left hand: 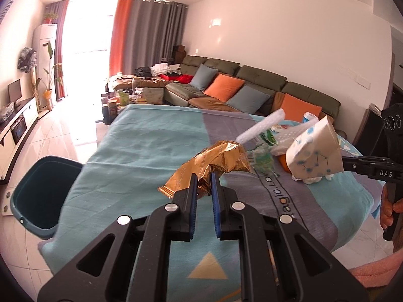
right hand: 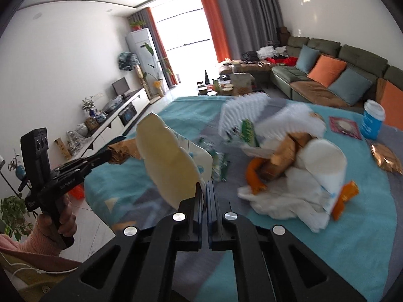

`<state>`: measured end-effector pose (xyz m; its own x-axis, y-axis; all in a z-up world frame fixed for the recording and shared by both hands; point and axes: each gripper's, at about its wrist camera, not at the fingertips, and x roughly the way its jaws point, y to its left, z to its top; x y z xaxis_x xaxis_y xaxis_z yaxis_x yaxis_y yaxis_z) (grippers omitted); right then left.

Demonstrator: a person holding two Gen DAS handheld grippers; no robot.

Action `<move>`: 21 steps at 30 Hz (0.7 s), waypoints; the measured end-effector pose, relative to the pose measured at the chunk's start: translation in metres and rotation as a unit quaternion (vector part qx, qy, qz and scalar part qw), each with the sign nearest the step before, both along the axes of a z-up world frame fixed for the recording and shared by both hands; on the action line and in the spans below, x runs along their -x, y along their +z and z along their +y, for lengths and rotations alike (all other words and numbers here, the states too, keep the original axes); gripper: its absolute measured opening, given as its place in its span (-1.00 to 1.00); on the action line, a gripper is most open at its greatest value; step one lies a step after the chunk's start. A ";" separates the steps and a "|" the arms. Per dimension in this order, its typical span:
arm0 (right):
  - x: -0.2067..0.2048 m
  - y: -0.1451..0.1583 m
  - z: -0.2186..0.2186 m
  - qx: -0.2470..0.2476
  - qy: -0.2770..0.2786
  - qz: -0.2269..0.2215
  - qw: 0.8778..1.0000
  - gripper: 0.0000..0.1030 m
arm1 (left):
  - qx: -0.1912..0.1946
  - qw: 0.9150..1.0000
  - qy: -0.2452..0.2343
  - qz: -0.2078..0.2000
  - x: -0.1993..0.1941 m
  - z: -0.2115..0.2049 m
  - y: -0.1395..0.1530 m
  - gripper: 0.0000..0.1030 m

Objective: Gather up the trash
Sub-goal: 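Grasp the white paper cup rim with the right gripper and lift it, then carry foil and cup to the teal bin and open both grippers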

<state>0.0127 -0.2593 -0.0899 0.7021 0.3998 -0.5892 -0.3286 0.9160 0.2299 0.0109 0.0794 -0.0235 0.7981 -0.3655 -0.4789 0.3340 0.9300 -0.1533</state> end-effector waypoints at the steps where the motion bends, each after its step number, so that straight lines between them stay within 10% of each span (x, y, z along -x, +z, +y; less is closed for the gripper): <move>1: -0.003 0.002 0.006 -0.004 0.007 -0.003 1.000 -0.96 | -0.001 1.000 0.006 -0.003 0.002 0.004 0.001 -0.78; 21: -0.120 0.013 0.198 -0.024 0.189 0.002 0.982 -0.96 | -0.008 0.977 0.213 -0.007 -0.011 0.159 0.011 -0.78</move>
